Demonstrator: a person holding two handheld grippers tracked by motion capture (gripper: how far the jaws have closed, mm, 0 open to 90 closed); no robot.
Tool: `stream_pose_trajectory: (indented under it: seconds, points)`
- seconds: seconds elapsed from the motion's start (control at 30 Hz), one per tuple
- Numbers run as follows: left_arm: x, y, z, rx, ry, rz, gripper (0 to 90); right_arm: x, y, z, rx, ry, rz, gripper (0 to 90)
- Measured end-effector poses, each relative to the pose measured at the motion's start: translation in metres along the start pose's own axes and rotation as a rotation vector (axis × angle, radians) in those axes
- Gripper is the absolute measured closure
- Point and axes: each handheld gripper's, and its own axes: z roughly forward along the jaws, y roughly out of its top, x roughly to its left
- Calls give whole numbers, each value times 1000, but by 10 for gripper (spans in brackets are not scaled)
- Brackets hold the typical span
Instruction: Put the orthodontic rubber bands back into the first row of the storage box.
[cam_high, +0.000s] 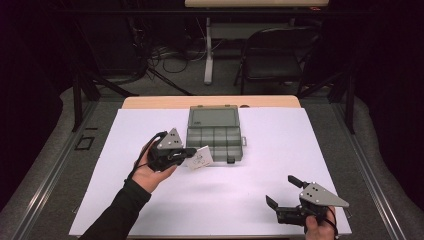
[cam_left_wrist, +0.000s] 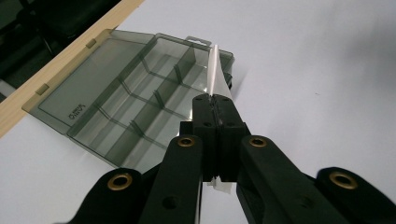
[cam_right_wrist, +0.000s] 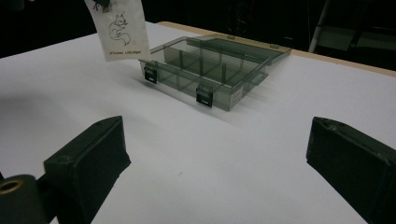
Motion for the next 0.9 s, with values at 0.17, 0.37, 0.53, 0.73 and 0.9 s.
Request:
stream_pose_trajectory:
  seconds: [0.17,0.37,0.53,0.73,0.9]
  points:
    - [11,8,5,4,-6,-17,896,0,0,0,-3,0,2,45]
    - [21,16,11,19,10,-16,896,0,0,0,-1,-1,1,46]
    - [30,22,14,27,23,-18,897,-1,0,-1,8,-1,0,46]
    - [41,32,20,24,37,-33,896,-1,-1,1,-1,-1,2,48]
    - [49,41,26,32,56,-38,896,-1,0,0,-1,-2,3,48]
